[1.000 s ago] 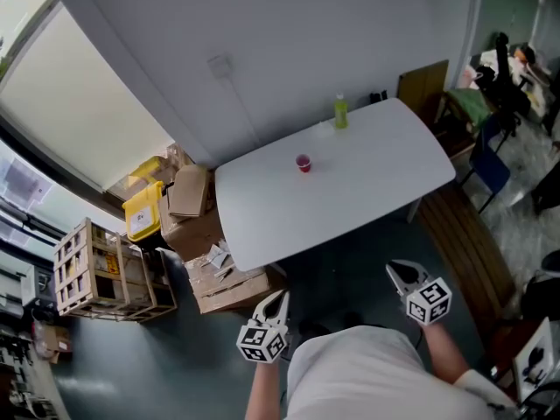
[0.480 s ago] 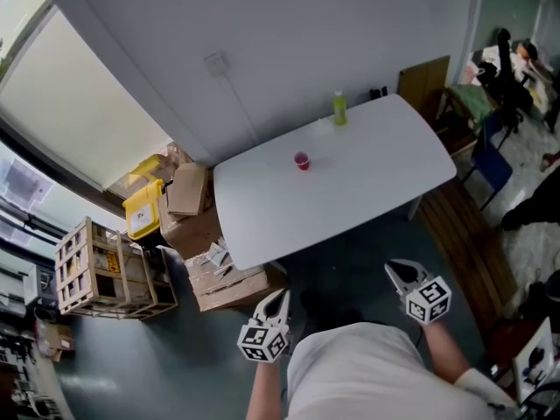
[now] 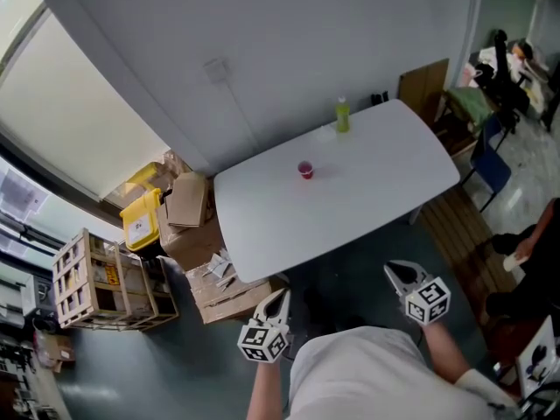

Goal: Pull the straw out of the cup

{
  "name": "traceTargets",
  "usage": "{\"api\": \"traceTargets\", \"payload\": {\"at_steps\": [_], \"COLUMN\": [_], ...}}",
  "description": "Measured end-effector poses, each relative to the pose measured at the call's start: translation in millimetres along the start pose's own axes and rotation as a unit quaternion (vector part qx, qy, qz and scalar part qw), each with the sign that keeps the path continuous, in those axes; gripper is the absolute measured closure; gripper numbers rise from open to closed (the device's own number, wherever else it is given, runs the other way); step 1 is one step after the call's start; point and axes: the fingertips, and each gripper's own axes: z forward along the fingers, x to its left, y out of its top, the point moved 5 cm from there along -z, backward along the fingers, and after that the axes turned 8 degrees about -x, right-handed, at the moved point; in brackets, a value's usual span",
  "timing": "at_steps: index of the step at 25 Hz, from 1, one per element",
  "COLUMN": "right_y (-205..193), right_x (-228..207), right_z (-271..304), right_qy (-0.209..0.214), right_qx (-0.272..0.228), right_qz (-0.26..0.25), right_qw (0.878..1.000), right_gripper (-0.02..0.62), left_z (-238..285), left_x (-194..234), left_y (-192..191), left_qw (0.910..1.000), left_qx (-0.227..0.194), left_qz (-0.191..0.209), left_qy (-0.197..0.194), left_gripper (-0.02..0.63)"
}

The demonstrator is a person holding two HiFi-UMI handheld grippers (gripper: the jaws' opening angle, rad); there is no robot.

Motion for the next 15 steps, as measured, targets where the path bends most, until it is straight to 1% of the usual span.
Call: {"api": "traceTargets", "payload": {"at_steps": [4,15], "right_y": [15.6,30.4], "right_x": [0.6,3.8], "right_z": [22.5,95.8], "right_qy": [-0.016,-0.037], "right_qx": [0.002,0.006], "right_qz": [0.000,0.005], "right_qw": [1.000,0.999], "right_gripper": [0.557,0.557], "left_z": [16.9,57.8], "left_x": [21.2,93.4], "left_y": [11.2,39.9], "left_qw": [0.9999,0.9991], "left_qx": [0.006,0.020], "left_qz": [-0.003,-0.008], "left_qy": [-0.011,-0.035], "left_gripper": [0.604,0.604]}}
